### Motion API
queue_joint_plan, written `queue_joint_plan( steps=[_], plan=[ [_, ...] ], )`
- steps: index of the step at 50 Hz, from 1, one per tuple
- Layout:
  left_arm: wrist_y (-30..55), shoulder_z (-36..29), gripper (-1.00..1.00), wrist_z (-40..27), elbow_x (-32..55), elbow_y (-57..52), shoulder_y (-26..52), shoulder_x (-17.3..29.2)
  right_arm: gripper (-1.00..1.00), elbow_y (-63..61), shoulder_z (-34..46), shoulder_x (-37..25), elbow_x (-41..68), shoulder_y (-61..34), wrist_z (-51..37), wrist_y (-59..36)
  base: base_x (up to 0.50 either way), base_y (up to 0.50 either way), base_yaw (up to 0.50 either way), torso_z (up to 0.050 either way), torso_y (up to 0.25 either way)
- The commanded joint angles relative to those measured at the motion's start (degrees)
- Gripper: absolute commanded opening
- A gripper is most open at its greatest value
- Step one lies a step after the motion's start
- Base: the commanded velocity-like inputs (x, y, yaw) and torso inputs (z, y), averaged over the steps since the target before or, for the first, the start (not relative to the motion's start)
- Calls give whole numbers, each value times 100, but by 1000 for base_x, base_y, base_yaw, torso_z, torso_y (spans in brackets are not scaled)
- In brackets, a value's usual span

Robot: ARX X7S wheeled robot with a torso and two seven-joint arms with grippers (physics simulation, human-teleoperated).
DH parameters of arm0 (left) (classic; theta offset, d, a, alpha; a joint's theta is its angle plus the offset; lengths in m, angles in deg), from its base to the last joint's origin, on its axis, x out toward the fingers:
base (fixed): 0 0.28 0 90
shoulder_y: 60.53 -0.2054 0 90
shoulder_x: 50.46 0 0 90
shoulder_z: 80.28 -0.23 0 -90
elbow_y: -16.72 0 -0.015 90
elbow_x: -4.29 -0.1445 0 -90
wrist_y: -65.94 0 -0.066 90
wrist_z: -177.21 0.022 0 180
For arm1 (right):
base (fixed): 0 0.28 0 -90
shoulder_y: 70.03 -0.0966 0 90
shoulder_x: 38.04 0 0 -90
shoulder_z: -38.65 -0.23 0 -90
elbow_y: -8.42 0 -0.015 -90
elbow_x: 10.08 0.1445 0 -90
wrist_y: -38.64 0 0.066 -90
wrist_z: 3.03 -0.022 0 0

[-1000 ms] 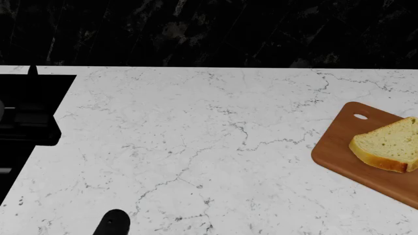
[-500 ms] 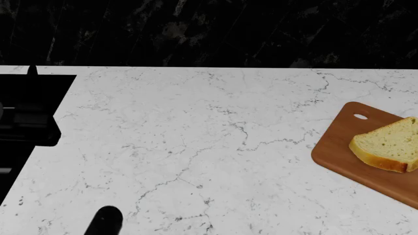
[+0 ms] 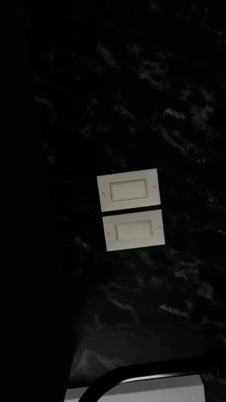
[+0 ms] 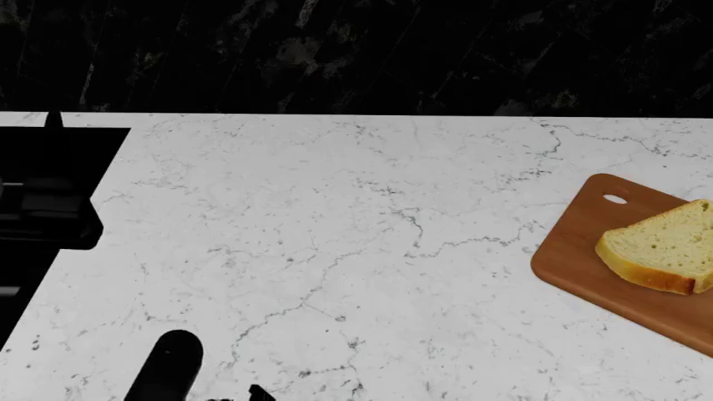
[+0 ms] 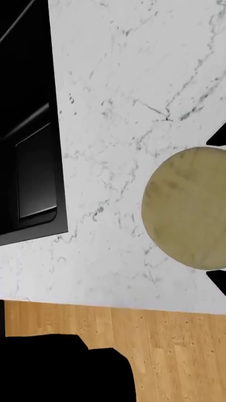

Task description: Pick up the wedge of cheese and place it on the slice of bread to prepare a simple cheese on bread dish.

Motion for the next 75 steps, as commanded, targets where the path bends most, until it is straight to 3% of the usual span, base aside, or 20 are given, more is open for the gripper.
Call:
queue_joint_plan(
  steps=[1,9,24,66,75],
  plan=[
    [-39,-18,100,1,16,29,-5,23,-100,-337,-299,-46,984,-249,-982,-265,0,0,0,0,0],
    [7,-35,100,-41,9,29,-2,38,-100,-439,-406,-330,2019,-551,-1976,-278,0,0,0,0,0],
    [61,-70,100,-44,56,34,28,55,-100,-333,-627,-1011,2607,-939,-2506,-165,0,0,0,0,0],
    [0,-77,100,-136,102,39,18,93,-100,564,-1322,-2452,2319,-1834,-2280,-211,0,0,0,0,0],
    [15,-85,100,-154,121,34,27,100,-100,653,-1322,-2507,2320,-1908,-2306,-195,0,0,0,0,0]
  ],
)
